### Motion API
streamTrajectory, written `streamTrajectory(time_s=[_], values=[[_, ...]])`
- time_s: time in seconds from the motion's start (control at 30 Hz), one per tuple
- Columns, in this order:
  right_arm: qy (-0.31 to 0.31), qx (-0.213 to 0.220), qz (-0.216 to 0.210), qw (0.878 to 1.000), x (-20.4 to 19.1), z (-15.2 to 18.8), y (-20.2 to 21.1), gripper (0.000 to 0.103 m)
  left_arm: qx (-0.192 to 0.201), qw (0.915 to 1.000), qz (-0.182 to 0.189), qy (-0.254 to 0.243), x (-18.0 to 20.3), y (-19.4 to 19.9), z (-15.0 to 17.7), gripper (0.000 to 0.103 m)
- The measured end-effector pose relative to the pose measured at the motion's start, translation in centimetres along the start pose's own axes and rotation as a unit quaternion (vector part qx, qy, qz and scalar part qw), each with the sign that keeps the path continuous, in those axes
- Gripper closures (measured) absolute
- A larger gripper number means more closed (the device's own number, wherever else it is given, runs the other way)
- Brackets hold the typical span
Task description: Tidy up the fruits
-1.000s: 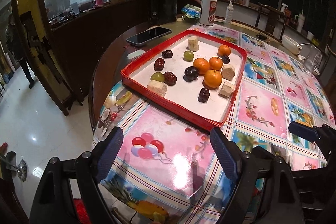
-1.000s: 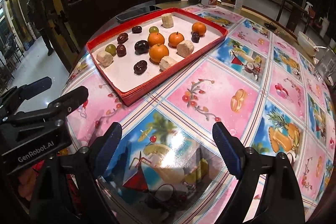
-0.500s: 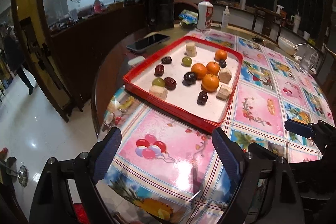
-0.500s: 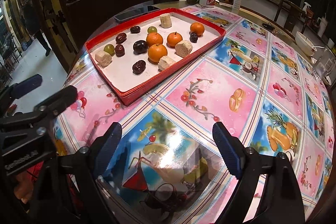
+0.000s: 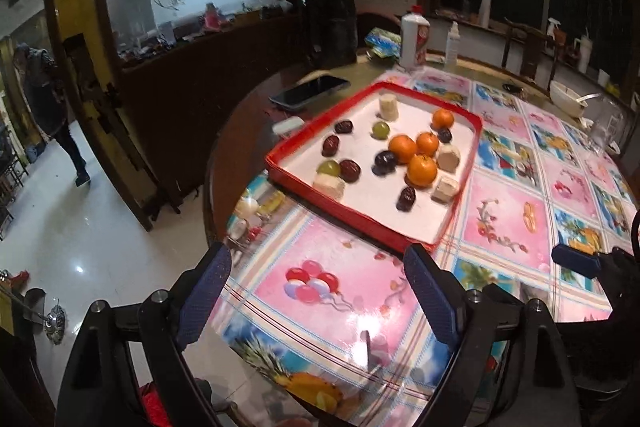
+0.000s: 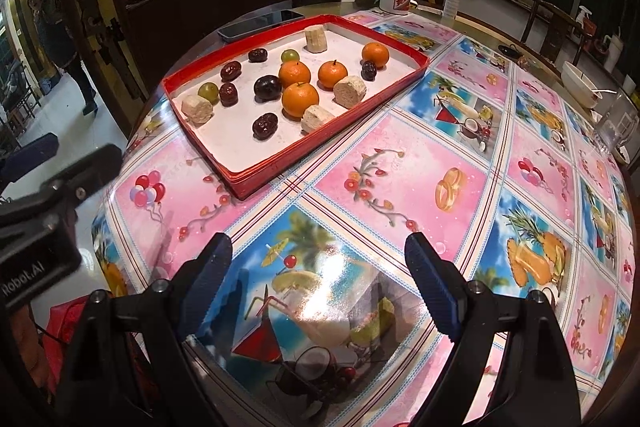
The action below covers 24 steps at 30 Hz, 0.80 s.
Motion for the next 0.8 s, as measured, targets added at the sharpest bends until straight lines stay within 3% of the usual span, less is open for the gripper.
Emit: streamTrajectory(time_s=[0.8], values=[[-0.005, -0.011, 0.003, 1.0, 0.4, 0.3, -0.5, 0.015, -0.036, 0.9983, 0.034, -0.031, 1.4, -1.3, 0.2, 0.015]])
Point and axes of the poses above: each gripper's, at about its wrist camera, not at the fingertips, and y roughly against the way its jaws point, x to its right, z to its underside, the point moved 4 cm from there along -y, roughly the way its jaws point, and after that the axes turned 10 degrees about -x, right-handed, at the moved point
